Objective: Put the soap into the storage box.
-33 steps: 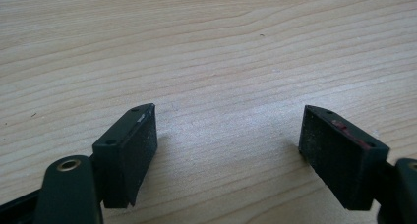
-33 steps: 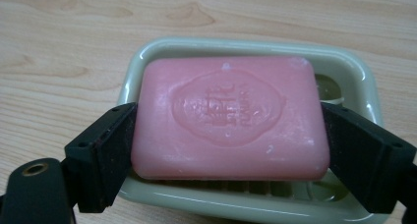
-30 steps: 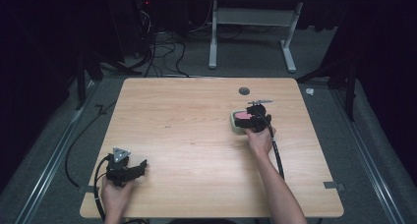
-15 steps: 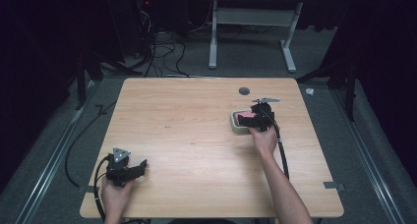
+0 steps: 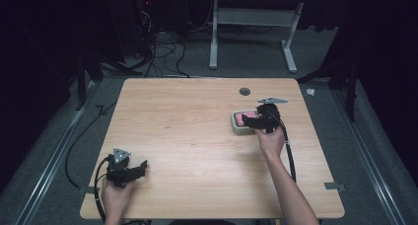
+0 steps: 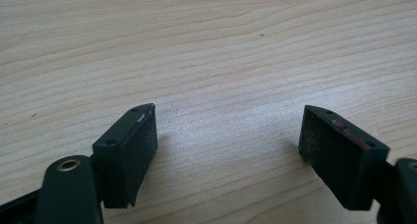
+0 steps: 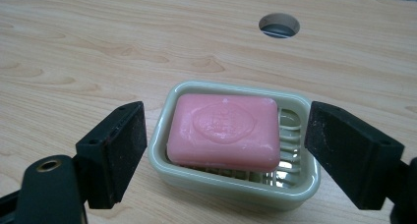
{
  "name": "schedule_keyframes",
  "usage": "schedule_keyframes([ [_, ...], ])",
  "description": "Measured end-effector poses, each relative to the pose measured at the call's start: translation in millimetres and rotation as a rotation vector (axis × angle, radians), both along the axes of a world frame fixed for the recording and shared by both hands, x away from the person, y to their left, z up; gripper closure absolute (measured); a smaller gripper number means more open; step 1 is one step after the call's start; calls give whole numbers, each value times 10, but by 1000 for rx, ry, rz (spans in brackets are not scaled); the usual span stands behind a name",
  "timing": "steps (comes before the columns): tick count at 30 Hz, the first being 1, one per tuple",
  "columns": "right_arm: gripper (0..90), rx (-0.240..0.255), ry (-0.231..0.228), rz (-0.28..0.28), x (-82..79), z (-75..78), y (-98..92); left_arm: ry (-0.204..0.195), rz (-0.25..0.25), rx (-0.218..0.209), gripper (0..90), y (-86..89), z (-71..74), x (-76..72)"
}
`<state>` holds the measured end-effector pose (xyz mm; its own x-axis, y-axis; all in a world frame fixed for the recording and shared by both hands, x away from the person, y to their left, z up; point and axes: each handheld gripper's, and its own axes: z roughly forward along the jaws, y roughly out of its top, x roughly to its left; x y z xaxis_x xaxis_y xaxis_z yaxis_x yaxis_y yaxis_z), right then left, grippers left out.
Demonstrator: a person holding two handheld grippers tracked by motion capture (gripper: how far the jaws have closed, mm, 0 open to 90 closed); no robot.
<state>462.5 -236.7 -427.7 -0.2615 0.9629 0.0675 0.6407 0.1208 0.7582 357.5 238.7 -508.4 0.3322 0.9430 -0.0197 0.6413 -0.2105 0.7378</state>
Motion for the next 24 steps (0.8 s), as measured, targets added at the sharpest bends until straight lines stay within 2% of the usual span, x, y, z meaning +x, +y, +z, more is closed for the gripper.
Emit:
schedule_keyframes([
  [17, 184, -3, -44, 23, -174, 158, -89, 0, 0, 0, 229, 0, 0, 0],
  [24, 203, 6, -64, 20, -271, 159, -156, 1, -1, 1, 229, 0, 1, 0],
])
